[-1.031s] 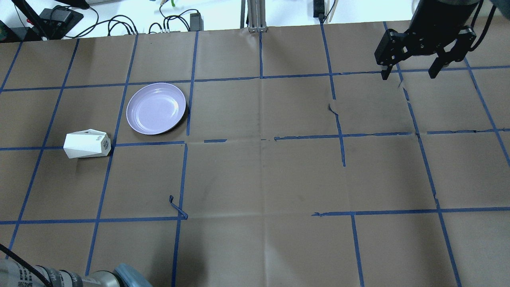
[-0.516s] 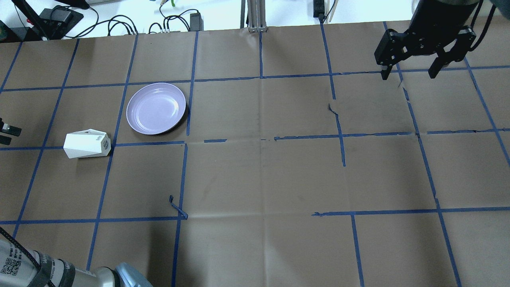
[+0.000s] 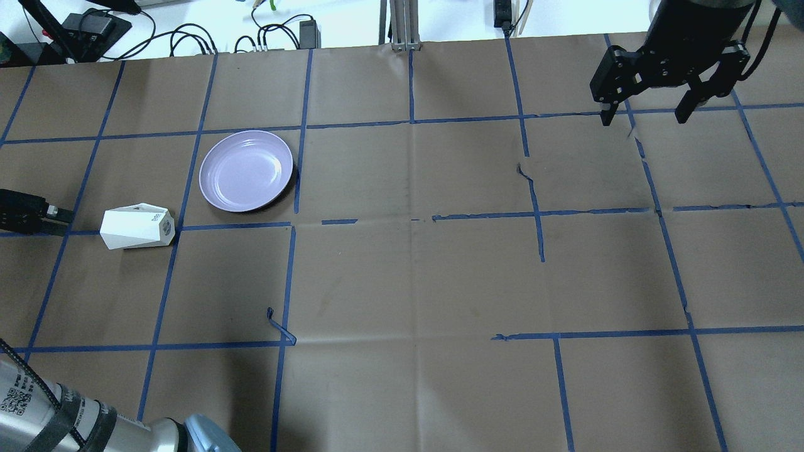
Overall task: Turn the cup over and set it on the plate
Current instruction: 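Grasp the white cup with the left gripper and lift it upright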
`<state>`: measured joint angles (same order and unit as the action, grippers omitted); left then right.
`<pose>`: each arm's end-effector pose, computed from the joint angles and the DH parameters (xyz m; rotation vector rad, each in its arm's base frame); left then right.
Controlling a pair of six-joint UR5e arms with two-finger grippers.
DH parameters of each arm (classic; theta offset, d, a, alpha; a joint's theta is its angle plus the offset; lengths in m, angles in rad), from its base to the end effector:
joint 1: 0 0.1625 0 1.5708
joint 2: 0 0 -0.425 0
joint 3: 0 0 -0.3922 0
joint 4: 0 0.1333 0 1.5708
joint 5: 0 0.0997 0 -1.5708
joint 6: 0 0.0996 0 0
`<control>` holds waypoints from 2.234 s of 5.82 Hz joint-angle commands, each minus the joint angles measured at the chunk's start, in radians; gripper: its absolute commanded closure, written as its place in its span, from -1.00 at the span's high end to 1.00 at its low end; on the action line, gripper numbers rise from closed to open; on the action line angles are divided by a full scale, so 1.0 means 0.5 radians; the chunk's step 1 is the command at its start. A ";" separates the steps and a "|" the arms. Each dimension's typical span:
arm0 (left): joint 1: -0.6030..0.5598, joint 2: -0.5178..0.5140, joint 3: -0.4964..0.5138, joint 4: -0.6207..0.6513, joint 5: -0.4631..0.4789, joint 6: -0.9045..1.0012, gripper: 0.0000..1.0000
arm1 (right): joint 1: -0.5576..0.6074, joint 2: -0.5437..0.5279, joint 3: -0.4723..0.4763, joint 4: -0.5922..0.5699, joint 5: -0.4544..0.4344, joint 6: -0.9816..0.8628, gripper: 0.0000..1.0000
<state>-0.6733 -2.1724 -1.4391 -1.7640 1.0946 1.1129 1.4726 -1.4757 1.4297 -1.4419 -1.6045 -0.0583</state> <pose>0.3687 -0.5230 0.2042 -0.0571 -2.3466 0.0477 0.0780 -0.5335 0.4962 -0.0599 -3.1111 -0.1328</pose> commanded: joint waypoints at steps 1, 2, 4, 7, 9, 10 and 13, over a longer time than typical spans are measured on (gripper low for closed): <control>-0.058 -0.033 -0.045 -0.022 -0.081 0.102 0.97 | 0.000 0.000 0.000 0.000 0.000 0.000 1.00; -0.104 -0.033 -0.067 -0.022 -0.085 0.115 0.97 | 0.000 0.000 0.000 0.000 0.000 0.000 1.00; -0.114 -0.082 -0.073 -0.079 -0.085 0.170 0.91 | 0.000 0.000 0.000 0.000 0.000 0.000 1.00; -0.172 -0.079 -0.067 -0.132 -0.085 0.167 -0.64 | 0.000 0.000 0.000 0.000 0.000 0.000 1.00; -0.184 0.009 -0.027 -0.172 -0.188 0.021 -1.00 | 0.000 0.000 0.000 0.000 0.000 0.000 1.00; -0.190 0.077 -0.024 -0.166 -0.198 -0.138 -1.00 | 0.000 0.000 0.000 0.000 0.000 0.000 1.00; -0.551 0.347 -0.021 0.215 0.115 -0.632 -1.00 | 0.000 0.000 0.000 0.000 0.000 0.000 1.00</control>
<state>-0.8784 -2.0326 -1.4499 -1.7437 1.0634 0.8740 1.4726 -1.4756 1.4297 -1.4419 -1.6045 -0.0583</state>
